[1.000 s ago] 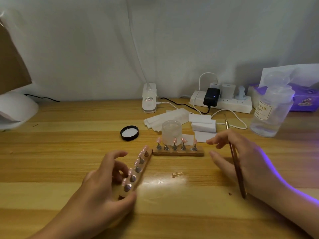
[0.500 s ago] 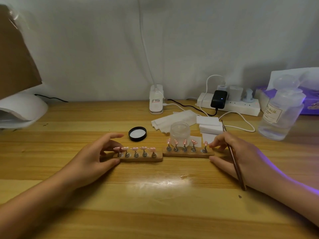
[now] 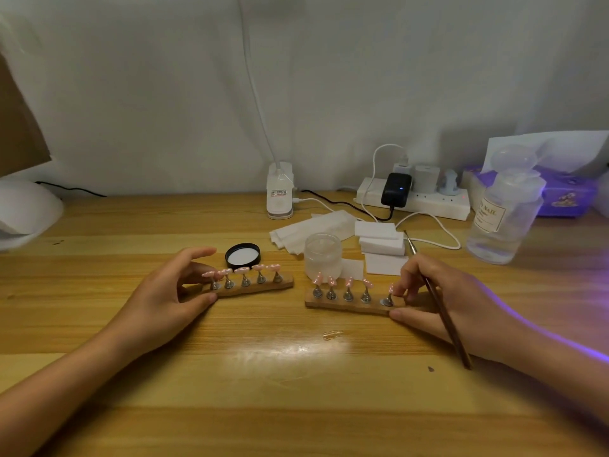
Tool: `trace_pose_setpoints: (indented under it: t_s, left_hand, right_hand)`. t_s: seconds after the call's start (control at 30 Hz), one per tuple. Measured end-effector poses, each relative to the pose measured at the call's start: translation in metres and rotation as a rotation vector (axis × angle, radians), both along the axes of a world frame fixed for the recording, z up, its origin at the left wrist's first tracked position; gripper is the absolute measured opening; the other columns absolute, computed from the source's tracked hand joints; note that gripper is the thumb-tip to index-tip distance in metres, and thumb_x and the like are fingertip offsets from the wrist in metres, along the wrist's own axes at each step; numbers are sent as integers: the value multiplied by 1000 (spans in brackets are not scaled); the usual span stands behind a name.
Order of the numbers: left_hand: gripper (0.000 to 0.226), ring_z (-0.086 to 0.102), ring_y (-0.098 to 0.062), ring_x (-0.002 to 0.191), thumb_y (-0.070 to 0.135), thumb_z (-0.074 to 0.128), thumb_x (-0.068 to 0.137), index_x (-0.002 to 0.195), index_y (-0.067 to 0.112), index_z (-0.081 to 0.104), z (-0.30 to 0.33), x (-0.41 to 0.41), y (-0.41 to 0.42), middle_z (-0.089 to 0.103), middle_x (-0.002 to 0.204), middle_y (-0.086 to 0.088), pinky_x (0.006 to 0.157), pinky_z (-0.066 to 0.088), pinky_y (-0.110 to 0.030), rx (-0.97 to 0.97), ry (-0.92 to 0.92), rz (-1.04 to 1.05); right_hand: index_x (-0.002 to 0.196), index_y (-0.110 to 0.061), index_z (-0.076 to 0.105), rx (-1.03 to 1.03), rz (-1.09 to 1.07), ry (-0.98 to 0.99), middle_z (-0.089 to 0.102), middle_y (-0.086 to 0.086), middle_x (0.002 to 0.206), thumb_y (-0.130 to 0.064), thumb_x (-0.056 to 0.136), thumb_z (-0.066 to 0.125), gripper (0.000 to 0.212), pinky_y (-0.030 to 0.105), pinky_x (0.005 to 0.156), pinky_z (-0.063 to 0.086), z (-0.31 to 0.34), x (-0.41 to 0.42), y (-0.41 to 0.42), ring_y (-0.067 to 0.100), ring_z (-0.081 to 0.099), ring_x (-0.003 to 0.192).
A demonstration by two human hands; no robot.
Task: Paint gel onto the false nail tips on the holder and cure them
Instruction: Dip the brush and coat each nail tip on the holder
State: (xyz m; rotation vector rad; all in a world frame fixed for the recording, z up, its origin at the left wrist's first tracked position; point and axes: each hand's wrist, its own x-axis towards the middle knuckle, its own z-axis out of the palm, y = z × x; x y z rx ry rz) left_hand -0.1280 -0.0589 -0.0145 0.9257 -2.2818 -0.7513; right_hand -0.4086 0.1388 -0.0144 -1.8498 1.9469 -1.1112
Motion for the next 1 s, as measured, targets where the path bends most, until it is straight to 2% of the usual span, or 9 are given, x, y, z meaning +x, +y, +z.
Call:
trace_pose_setpoints:
  t_s: [0.1,0.23,0.4,0.53,0.67,0.8,0.87,0.93,1.0]
  left_hand:
    - [62,53,0,98,-4,67,77,120,32,42,0,-4,4,58,100,15,79,37,-11,3,28,9]
    - [64,48,-6,106,-4,70,74,119,30,41,3,-6,13,54,112,8,85,37,-20,-91,17,37]
    - [37,49,1,85,28,58,73,108,19,51,17,-15,51,55,95,10,80,35,-2,-405,79,-172]
    - [18,55,1,71,34,54,77,94,34,49,17,-27,80,56,78,18,65,45,-19,-366,38,-375]
    - [11,56,0,75,44,51,79,90,42,50,11,-42,96,57,83,22,63,49,-24,-279,-27,-434]
    - [27,49,7,95,62,44,73,96,49,42,4,-56,100,51,103,32,80,36,-8,-228,-114,-419]
    - [38,37,14,106,73,39,65,99,56,33,0,-60,101,43,104,39,84,26,-1,-224,-176,-400]
    - [48,25,22,108,79,39,60,101,60,24,-2,-64,102,38,101,43,85,19,2,-215,-216,-385]
    - [56,16,29,106,82,42,57,103,65,16,-1,-66,101,33,99,45,84,16,5,-202,-233,-344]
  right_hand:
    - [81,-32,51,-8,2,-38,61,-24,94,-36,66,73,28,8,70,44,-1,4,3,-1,60,86]
    - [81,-33,49,-12,4,-52,60,-21,94,-24,70,77,31,15,73,48,-3,6,2,3,60,87]
    - [82,-32,51,-7,10,-23,61,-2,83,-32,67,75,29,30,66,51,0,12,7,11,59,74]
    - [80,-35,44,32,-12,55,57,-7,81,-33,61,70,32,16,51,42,8,10,17,9,52,58]
    - [74,-32,38,83,-127,107,57,-3,70,-34,57,68,35,20,52,40,11,9,23,4,47,56]
    - [78,-29,36,128,-127,-2,57,2,73,-31,62,76,43,29,58,45,7,22,21,14,48,55]
    - [79,-27,38,94,-87,-38,59,0,77,-37,61,79,46,24,56,45,5,33,20,13,51,56]
    - [79,-30,42,40,-22,-80,62,-2,80,-45,62,76,42,21,55,47,4,43,20,9,55,57]
    - [80,-41,43,15,70,-118,64,3,82,-43,70,70,28,29,59,49,2,51,18,14,58,61]
